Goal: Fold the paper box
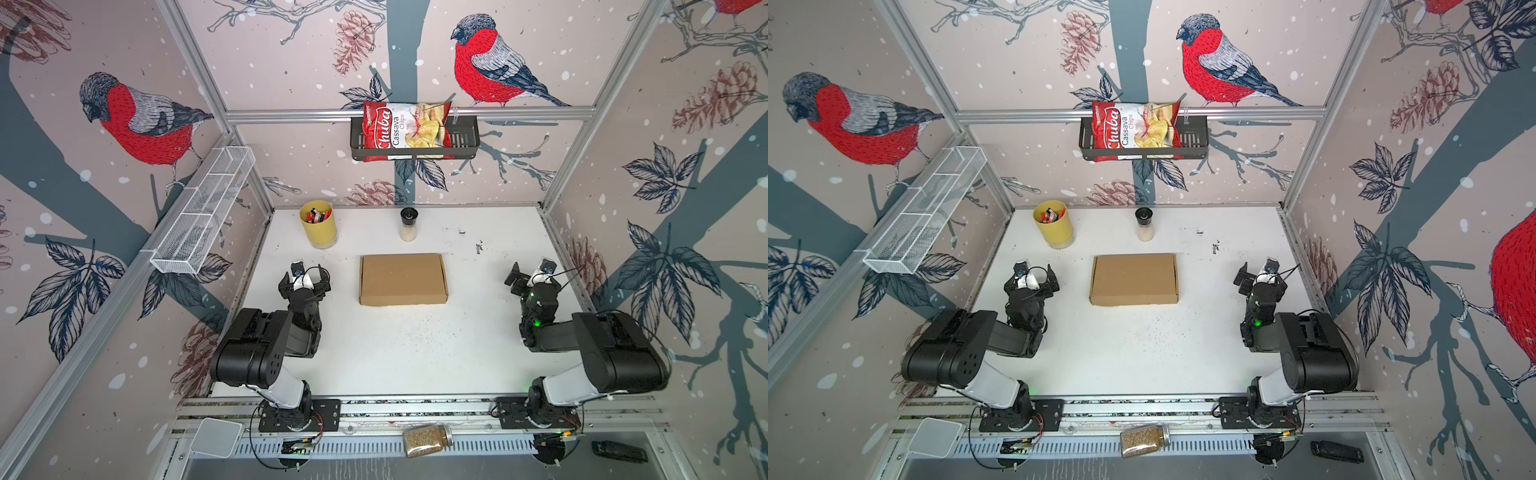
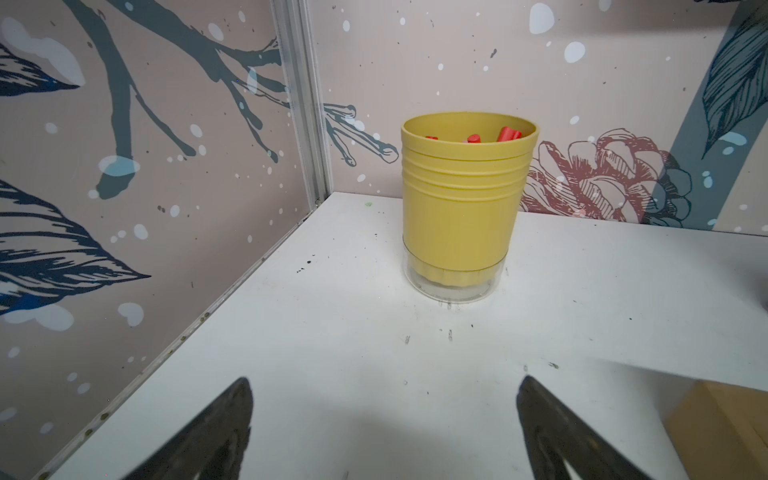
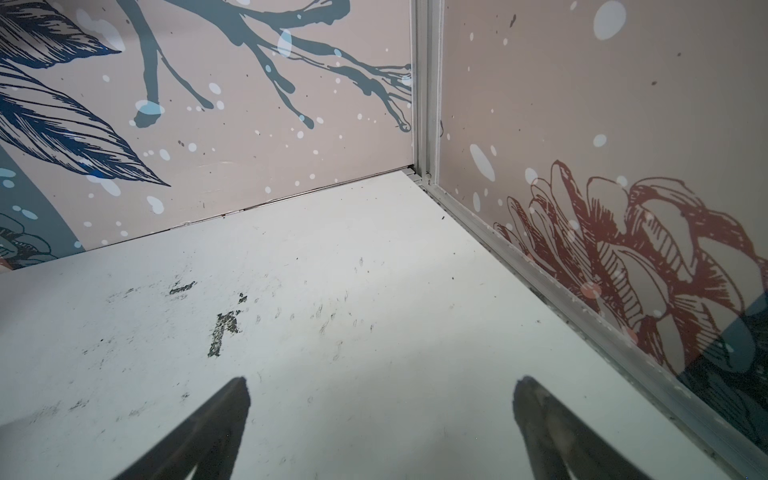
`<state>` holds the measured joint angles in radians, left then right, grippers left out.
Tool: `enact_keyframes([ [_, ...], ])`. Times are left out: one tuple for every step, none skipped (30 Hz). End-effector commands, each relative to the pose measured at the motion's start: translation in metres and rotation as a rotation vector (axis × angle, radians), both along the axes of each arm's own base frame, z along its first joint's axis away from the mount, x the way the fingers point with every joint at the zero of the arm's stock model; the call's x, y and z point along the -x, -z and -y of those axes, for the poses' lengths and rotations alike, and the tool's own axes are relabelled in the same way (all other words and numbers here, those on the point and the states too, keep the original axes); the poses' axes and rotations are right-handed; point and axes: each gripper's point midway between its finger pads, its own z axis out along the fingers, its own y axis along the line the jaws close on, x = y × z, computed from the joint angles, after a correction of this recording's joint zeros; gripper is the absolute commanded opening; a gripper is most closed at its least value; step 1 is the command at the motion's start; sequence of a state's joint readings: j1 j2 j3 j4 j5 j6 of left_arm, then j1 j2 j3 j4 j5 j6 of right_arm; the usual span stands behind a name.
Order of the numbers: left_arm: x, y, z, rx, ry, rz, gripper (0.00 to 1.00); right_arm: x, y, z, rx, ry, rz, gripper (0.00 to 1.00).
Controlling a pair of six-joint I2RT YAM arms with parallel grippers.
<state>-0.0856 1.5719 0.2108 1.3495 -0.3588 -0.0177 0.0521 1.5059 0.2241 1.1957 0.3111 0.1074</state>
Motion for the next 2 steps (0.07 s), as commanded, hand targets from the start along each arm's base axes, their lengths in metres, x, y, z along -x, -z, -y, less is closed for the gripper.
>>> enact_keyframes([
  [-0.0005, -0.0052, 0.0033, -0.012, 0.029, 0.018, 0.97, -0.0012, -0.0068, 0.001, 0.004, 0.006, 0.025, 0.99],
  [-0.0007, -0.0058, 0.0055, -0.014, 0.043, 0.021, 0.97, -0.0011, -0.0069, 0.001, 0.004, 0.006, 0.025, 0.99],
])
